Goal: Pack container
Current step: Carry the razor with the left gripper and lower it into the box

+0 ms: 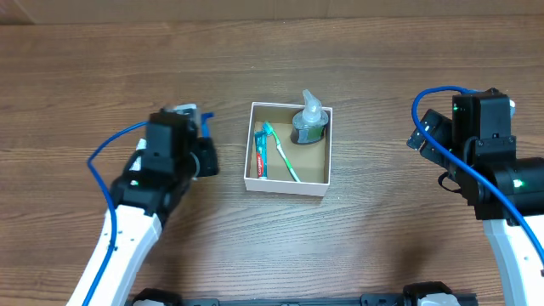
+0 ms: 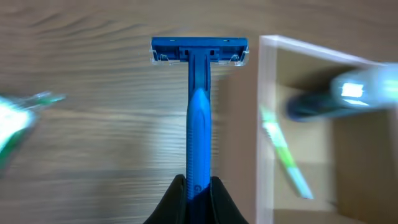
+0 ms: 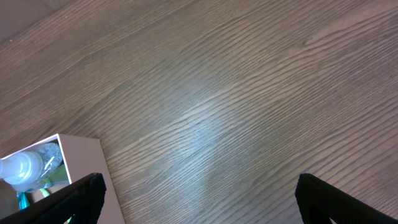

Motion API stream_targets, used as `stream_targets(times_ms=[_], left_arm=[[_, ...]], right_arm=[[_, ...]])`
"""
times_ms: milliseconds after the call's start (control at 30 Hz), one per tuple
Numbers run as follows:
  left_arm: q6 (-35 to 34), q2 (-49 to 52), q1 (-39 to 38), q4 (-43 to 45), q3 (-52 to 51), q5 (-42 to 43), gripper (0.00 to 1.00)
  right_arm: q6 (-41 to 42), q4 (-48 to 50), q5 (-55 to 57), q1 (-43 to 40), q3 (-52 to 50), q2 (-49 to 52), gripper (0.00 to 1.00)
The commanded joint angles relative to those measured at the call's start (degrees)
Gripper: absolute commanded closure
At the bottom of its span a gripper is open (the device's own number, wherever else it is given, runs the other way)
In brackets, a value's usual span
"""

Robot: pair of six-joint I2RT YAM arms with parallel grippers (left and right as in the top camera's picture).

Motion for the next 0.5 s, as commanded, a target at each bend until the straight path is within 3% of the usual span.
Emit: stream_targets(times_ms=[0,267,467], left_arm=[[-6.3,-1.2,-7.2,0.7,2.8,0.4,0.91],[-13.1,3.9,-19.3,4.5,2.8,-6.7,0.89],[-14.0,9.7,-21.4,11.6,2.8,-6.8,0.87]], right_arm=[[0.0,0.2,0.4,-0.3,0.9,-0.5,0.00],[0.0,0.2,0.4,-0.3,0.9,-0.5,0.00],[0.0,0.2,0.4,-0.3,0.9,-0.5,0.00]])
